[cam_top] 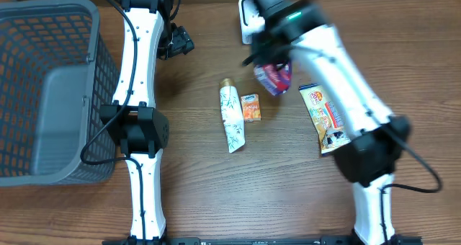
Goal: Scan the item barcode
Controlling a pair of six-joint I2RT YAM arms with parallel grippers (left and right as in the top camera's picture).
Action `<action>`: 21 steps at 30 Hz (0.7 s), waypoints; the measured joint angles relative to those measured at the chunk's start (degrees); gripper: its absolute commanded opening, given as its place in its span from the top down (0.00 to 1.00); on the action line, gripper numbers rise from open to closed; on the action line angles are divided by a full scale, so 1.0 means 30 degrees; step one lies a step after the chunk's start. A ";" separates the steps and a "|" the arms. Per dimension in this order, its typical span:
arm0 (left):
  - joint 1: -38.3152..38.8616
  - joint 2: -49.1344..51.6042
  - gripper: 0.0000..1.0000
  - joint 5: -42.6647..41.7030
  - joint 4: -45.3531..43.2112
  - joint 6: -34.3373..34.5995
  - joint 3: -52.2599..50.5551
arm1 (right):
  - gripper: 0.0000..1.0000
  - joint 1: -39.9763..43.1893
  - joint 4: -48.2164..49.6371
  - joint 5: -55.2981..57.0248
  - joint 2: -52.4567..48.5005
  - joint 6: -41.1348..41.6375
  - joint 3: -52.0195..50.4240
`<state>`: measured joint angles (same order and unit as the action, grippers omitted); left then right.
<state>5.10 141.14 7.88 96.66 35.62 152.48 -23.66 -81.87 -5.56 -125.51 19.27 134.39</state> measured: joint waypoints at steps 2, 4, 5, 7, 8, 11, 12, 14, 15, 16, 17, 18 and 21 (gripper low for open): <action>0.0000 0.0000 0.00 0.0000 0.0000 0.0000 0.0000 | 0.96 0.1683 -0.0386 -0.2645 0.0117 -0.0044 -0.0095; 0.0000 0.0000 0.00 0.0000 0.0000 0.0000 0.0000 | 0.96 0.3344 -0.0423 -0.5552 0.0138 -0.0364 -0.0838; 0.0000 0.0000 0.00 0.0000 0.0000 0.0000 0.0000 | 0.96 0.3963 -0.0452 -0.6790 0.0138 -0.0532 -0.1377; 0.0000 0.0000 0.00 0.0000 0.0000 0.0000 0.0000 | 0.96 0.4998 -0.0364 -0.9143 0.0138 -0.0976 -0.2849; 0.0000 0.0000 0.00 0.0000 0.0000 0.0000 0.0000 | 0.96 0.5355 -0.0342 -1.0185 0.0138 -0.1158 -0.3636; 0.0000 0.0000 0.00 0.0000 0.0000 0.0000 0.0000 | 0.96 0.6033 0.0357 -1.2444 0.0138 -0.1472 -0.6003; 0.0000 0.0000 0.00 0.0000 0.0000 0.0000 0.0000 | 0.96 0.6229 0.0780 -1.2939 0.0138 -0.1559 -0.6805; 0.0000 0.0000 0.00 0.0000 0.0000 0.0000 0.0000 | 0.94 0.6528 0.1435 -1.3289 0.0138 -0.1661 -0.8182; 0.0000 0.0000 0.00 0.0000 0.0007 0.0000 0.0000 | 0.93 0.6688 0.1501 -1.3158 0.0131 -0.1676 -0.8590; 0.0000 0.0000 0.00 0.0000 0.0000 0.0000 0.0000 | 0.90 0.6914 0.1486 -1.2560 0.0131 -0.1639 -0.8961; 0.0000 0.0000 0.00 0.0000 0.0007 0.0000 0.0000 | 0.86 0.7176 0.1355 -1.1817 0.0131 -0.1472 -0.9063; 0.0000 0.0000 0.00 0.0000 0.0007 0.0000 0.0000 | 0.83 0.7366 0.1268 -1.1249 0.0131 -0.1370 -0.9063; 0.0000 0.0000 0.00 0.0000 0.0000 0.0000 0.0000 | 0.65 0.8043 0.0080 -0.7956 0.0146 -0.0874 -0.8706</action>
<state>5.10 141.14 7.88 96.66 35.62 152.48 0.47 -81.62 -29.43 -125.08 16.64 108.27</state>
